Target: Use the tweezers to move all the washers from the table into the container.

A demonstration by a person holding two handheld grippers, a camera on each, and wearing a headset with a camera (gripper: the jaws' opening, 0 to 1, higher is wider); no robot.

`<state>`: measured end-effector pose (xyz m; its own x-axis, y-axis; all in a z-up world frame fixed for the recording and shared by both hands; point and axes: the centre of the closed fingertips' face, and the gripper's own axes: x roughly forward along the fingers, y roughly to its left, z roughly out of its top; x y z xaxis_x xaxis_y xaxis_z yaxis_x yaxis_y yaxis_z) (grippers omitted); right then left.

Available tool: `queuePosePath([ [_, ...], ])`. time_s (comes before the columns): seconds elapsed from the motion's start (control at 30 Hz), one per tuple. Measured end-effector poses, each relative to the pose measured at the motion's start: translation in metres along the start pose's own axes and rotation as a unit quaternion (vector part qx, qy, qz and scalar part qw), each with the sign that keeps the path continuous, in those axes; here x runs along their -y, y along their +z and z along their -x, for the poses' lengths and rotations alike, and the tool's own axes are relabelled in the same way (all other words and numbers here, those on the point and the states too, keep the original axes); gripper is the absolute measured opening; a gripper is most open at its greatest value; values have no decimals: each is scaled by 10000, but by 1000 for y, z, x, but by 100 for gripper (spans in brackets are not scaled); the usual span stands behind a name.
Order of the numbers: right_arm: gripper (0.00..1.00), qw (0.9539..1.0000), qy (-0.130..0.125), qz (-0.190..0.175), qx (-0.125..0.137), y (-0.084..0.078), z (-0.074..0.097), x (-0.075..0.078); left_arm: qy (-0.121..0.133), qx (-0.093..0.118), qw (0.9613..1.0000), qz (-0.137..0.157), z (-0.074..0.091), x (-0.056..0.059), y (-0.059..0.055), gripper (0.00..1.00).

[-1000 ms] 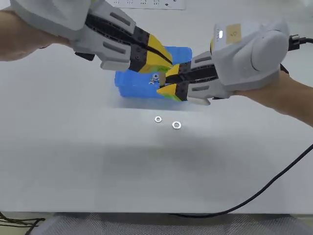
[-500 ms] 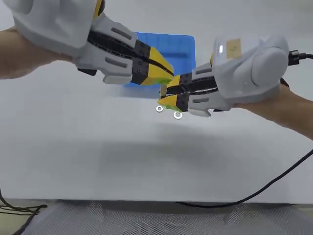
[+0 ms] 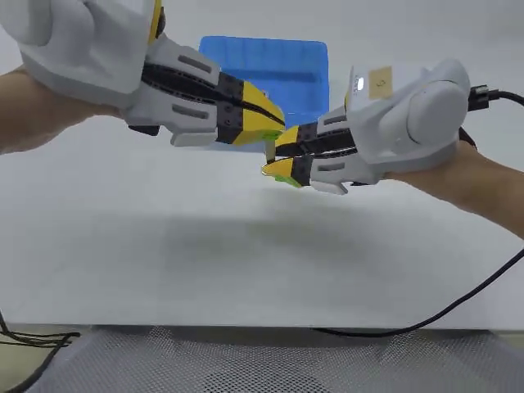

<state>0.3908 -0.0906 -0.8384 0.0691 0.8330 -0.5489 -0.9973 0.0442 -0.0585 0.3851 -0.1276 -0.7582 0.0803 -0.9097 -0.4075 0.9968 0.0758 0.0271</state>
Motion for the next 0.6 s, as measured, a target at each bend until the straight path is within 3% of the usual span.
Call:
queuePosePath([
  [0.6, 12, 9999, 52, -101, -100, -11, -13, 6, 179, 2, 9997, 152, -2, -10, -19, 5],
])
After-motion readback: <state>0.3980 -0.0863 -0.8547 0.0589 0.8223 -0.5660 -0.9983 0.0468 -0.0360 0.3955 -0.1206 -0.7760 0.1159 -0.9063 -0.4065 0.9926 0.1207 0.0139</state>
